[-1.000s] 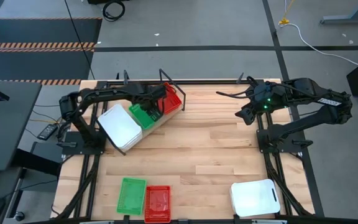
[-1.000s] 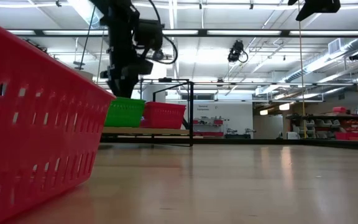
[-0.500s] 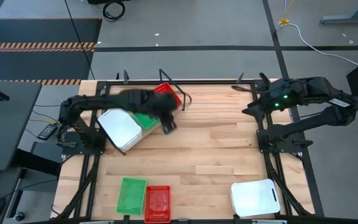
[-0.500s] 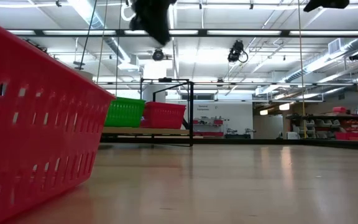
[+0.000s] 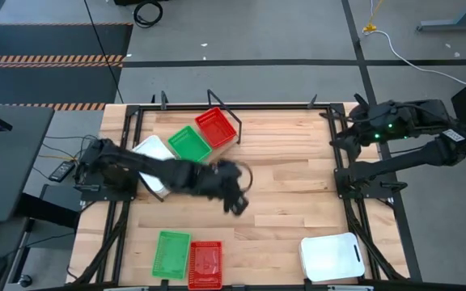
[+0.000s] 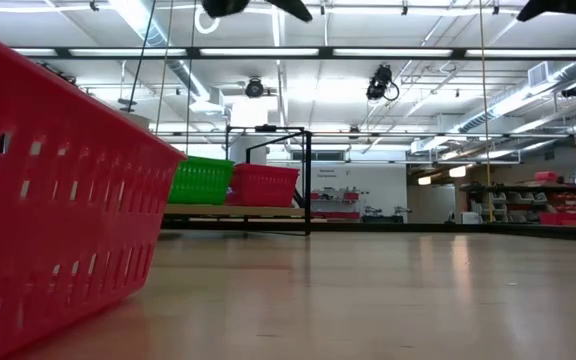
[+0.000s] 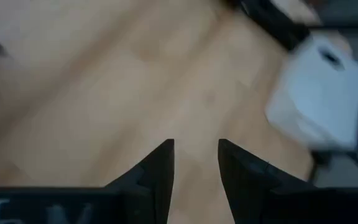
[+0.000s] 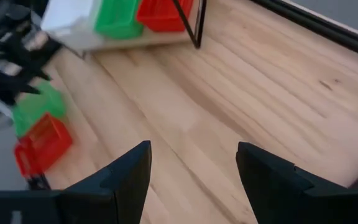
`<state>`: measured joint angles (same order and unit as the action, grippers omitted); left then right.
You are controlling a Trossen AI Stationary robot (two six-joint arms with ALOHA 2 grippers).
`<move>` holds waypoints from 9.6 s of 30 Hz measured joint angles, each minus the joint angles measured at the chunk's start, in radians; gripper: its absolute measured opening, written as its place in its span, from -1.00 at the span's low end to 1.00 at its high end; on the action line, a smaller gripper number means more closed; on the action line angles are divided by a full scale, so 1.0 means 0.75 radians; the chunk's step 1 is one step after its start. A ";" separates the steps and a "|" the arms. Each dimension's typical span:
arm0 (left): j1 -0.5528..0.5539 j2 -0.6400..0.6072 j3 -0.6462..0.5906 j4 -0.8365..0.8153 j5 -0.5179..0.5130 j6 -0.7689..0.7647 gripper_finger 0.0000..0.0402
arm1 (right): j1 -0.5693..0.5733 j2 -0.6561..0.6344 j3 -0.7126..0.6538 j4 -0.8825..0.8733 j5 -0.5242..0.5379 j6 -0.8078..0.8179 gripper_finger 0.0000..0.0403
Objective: Stack baskets on shelf by color
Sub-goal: Stack the red bin on top of the red bin on the shelf
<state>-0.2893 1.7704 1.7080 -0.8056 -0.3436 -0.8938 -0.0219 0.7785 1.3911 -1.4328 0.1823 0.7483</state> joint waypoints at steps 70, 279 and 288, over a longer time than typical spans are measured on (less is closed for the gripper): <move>-0.687 0.506 -0.001 0.084 0.514 -0.007 -0.35 | 0.000 0.006 -0.002 -0.129 0.008 -0.150 0.19; 0.788 0.739 0.810 -1.011 0.349 1.000 -0.04 | 0.000 0.006 -0.002 -0.138 0.040 0.006 0.19; 0.791 0.739 0.810 -1.008 0.360 1.014 -0.44 | 0.000 0.006 -0.002 -0.139 0.045 0.006 0.19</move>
<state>0.3038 2.3245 2.3154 -1.5616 -0.0734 -0.1333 -0.0220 0.7830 1.3895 -1.5368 0.2161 0.7528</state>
